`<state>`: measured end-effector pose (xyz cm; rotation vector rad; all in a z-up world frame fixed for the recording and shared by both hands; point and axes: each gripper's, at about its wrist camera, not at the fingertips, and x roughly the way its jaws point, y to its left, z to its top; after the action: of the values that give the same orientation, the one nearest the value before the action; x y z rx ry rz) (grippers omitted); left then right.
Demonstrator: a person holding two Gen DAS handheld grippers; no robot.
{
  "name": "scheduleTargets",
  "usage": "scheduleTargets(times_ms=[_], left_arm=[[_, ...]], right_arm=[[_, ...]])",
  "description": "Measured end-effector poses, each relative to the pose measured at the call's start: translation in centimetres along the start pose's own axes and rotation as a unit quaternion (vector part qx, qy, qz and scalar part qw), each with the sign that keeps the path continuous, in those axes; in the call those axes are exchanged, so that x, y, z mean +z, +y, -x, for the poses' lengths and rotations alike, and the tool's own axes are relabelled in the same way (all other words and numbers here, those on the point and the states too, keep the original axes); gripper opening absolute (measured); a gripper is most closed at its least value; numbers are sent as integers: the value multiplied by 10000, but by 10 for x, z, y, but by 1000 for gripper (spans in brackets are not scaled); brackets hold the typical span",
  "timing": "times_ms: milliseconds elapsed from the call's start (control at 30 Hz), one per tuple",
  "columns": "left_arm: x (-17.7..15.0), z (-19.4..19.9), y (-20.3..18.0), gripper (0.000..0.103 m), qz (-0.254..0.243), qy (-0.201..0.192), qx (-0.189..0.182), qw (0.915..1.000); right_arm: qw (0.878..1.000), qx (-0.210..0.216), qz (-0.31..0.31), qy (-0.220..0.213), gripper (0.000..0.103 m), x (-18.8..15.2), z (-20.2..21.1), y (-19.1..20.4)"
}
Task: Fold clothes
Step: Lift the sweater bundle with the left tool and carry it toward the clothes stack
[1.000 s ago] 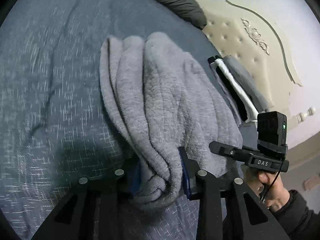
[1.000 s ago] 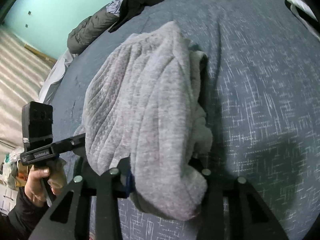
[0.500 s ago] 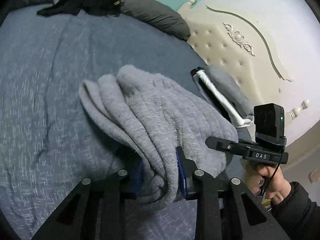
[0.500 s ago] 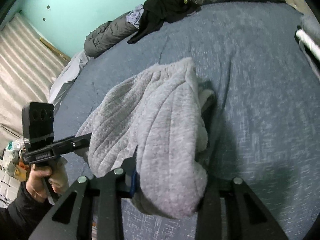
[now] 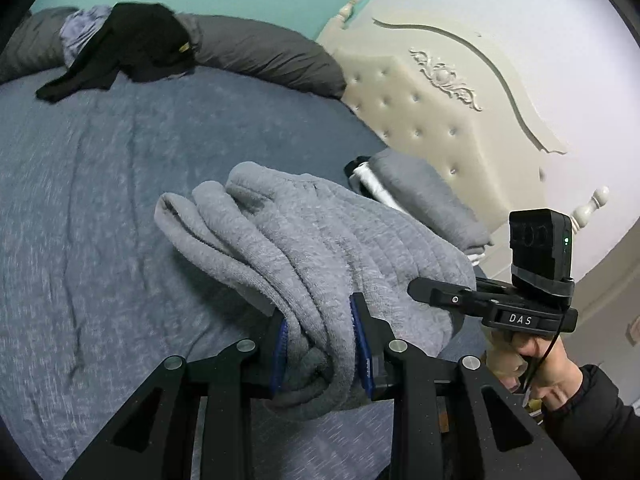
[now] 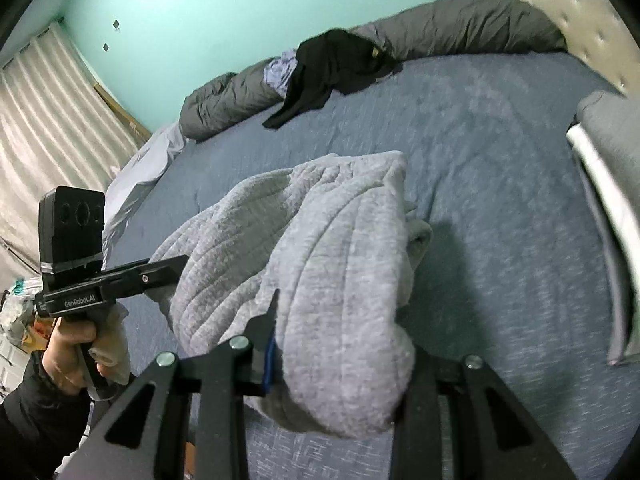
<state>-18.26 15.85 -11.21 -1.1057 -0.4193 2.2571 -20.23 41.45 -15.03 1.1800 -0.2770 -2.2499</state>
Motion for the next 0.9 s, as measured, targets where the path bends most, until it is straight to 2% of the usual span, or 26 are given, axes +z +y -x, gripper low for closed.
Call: scheduleTargets(times_ms=[367,533,633,767,900], left_arm=[[87,-47,-91,30,-480,-264,-223,9983],[135,-79,-148,30,-780,-466,-396,9951],[157,-105,-189,30,-889,-525,-523,9933],[173,-150,-245,30,-977,-528,-651,9917],[169,-204,-282,30,-934,-431,-775,9917]], right_arm=[[9962,-455,422,-617,32,71,91,-43],[9903,-683,719,-973,32,116,149,-80],[9866,-833,832,-1133,32,132,177,-106],[9810,-1142,952,-1247,32,141,211,-149],[9777,-1421,966,-1209,32,135,231,-198]])
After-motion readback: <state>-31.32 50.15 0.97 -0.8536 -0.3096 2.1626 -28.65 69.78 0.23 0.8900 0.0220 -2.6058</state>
